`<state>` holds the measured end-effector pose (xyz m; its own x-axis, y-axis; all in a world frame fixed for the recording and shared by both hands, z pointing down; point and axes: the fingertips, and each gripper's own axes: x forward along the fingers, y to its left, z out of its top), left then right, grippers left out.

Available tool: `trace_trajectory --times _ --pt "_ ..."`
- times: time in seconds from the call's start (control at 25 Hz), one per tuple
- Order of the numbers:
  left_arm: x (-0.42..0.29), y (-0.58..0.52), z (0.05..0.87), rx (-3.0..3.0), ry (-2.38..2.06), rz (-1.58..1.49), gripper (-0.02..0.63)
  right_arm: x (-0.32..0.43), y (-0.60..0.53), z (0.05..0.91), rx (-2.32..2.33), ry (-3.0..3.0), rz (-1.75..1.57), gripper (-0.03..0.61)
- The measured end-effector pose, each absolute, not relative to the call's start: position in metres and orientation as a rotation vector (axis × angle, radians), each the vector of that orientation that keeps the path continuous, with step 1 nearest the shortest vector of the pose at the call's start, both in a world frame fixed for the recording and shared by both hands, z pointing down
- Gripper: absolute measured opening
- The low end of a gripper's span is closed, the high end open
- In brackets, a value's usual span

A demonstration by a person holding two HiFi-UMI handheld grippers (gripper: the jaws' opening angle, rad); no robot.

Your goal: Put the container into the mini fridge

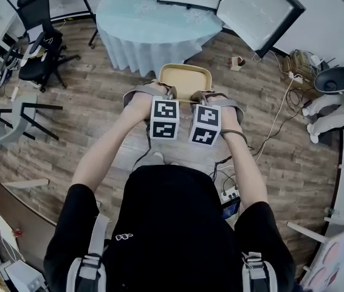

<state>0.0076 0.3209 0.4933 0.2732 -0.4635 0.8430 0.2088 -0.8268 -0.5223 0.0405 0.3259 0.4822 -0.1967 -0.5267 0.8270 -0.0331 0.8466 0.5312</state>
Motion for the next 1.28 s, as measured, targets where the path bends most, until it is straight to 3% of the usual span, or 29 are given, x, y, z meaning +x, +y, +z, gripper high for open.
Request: trace_trajectory --times 0.84,1.28 --pt "0.020 0.310 0.490 -1.994 0.267 -1.574 0.021 0.054 0.315 0.480 0.433 -1.729 -0.487 0.011" --pt "0.033 0.249 0.486 -1.961 0.276 -1.528 0.021 0.067 0.256 0.479 0.469 -1.720 -0.487 0.012"
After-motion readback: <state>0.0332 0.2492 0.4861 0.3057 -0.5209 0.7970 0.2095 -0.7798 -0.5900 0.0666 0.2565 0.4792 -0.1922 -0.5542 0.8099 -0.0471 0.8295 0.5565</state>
